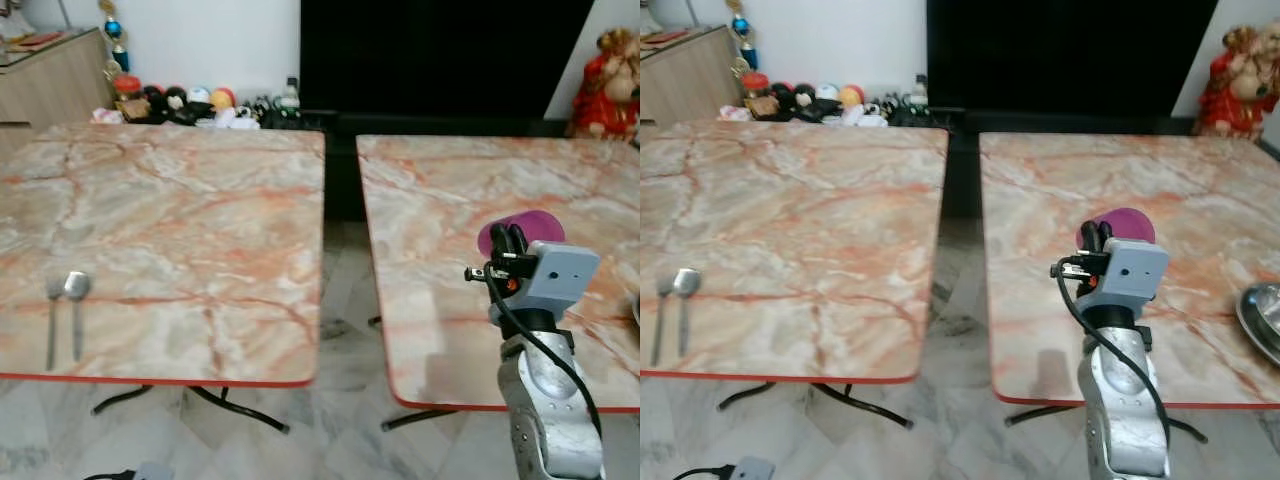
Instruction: Setting the table
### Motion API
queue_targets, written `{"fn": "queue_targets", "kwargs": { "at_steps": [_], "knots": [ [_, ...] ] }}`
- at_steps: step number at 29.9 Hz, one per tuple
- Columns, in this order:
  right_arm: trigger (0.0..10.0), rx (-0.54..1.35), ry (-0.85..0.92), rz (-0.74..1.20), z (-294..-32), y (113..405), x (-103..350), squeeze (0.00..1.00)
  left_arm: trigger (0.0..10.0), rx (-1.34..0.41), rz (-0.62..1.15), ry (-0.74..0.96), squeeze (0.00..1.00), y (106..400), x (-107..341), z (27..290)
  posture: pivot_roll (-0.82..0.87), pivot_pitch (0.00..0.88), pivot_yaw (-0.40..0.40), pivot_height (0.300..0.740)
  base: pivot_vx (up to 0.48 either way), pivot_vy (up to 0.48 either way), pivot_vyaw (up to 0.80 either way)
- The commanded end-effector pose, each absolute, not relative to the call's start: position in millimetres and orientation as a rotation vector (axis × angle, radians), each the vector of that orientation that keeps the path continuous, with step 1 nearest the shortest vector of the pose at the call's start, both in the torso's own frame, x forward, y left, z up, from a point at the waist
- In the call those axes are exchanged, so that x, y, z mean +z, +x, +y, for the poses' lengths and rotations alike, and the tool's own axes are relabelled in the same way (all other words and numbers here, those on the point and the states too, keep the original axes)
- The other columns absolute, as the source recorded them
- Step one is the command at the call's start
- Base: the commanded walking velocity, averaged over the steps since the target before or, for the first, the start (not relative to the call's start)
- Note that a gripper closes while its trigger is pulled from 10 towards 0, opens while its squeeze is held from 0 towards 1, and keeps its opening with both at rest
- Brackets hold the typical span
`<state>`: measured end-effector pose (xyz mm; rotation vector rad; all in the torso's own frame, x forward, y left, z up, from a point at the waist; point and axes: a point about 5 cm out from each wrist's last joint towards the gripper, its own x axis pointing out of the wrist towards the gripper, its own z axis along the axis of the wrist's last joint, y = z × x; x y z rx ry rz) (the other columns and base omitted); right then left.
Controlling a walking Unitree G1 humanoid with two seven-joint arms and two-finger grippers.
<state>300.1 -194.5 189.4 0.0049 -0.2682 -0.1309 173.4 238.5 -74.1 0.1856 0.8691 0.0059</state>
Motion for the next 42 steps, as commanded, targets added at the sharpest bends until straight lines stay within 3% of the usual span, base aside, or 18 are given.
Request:
{"fn": "queue_targets", "kwargs": {
  "at_steps": [1, 29, 38, 42],
  "knots": [
    [10.0, -0.114, 0.021, -0.277, -187.6, 301.8, 192.1, 0.00, 10.0, 0.024, 0.899, 0.196, 0.00, 164.5, -76.0, 247.2, -0.08, 0.097, 0.011, 0.740, 0.000, -0.461, 0.00],
    [10.0, -0.170, 0.027, -0.254, -196.1, 302.0, 188.6, 0.00, 10.0, 0.012, 0.904, 0.177, 0.00, 164.3, -76.6, 245.7, -0.08, 0.102, 0.003, 0.740, 0.000, -0.012, 0.00],
    [10.0, -0.163, 0.017, -0.255, -195.0, 303.2, 189.4, 0.00, 10.0, 0.009, 0.924, 0.175, 0.00, 159.7, -80.4, 240.7, -0.08, 0.104, -0.004, 0.740, 0.000, -0.440, 0.00],
    [10.0, -0.161, 0.016, -0.253, -194.4, 303.4, 189.1, 0.00, 10.0, 0.007, 0.932, 0.170, 0.00, 158.8, -81.1, 240.1, -0.07, 0.106, -0.006, 0.740, 0.000, 0.000, 0.00]
  ]
}}
